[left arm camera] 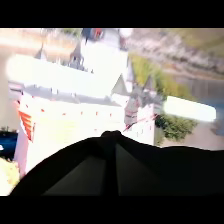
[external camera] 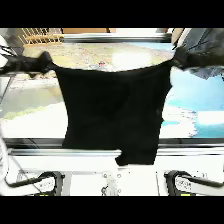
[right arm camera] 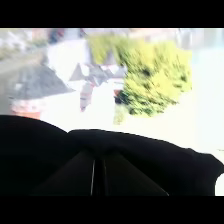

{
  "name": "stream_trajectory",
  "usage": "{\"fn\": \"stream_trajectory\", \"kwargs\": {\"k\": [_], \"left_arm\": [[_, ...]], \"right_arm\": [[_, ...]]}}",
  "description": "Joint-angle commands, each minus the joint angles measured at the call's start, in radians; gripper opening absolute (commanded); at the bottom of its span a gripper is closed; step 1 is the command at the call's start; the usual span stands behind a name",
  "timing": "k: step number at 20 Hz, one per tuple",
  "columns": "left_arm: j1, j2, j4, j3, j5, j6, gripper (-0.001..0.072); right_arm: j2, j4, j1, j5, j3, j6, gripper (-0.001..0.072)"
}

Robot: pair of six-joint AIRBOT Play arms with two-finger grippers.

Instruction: Fold the clothes and pants, and hang the long-sleeved shirts on hangers.

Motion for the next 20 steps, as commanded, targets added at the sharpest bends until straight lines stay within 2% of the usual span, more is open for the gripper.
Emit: {"fn": "stream_trajectory", "kwargs": {"k": [1, 4, 7, 10, 12, 14, 16, 20], "left_arm": [[0.000, -0.259, -0.143, 0.002, 0.143, 0.007, 0.0012], [0.000, -0.336, -0.185, 0.003, 0.256, 0.016, 0.0012], [0.001, -0.351, -0.175, 0.003, 0.280, 0.030, 0.0011], [0.010, -0.339, -0.167, 0.002, 0.229, 0.045, 0.0012], [-0.004, -0.304, -0.056, -0.029, 0.187, 0.039, 0.0011], [-0.032, -0.241, 0.063, -0.130, 0.208, -0.016, 0.0011], [-0.035, -0.181, 0.112, -0.256, 0.253, -0.047, 0.0012], [-0.047, -0.150, 0.105, -0.415, 0.264, 0.010, 0.0012]], "right_arm": [[-0.248, 0.008, 0.002, -0.111, 0.002, -0.026, 0.0016], [-0.334, 0.005, 0.002, -0.217, 0.002, -0.026, 0.0016], [-0.342, -0.012, -0.001, -0.272, 0.002, -0.026, 0.0016], [-0.315, -0.089, -0.001, -0.208, 0.000, -0.025, 0.0015], [-0.279, -0.179, 0.015, -0.146, -0.031, -0.025, 0.0015], [-0.219, -0.261, 0.031, -0.134, -0.124, -0.007, 0.0015], [-0.156, -0.288, 0.043, -0.142, -0.246, -0.006, 0.0015], [-0.096, -0.291, 0.046, -0.185, -0.464, -0.006, 0.0015]]}}
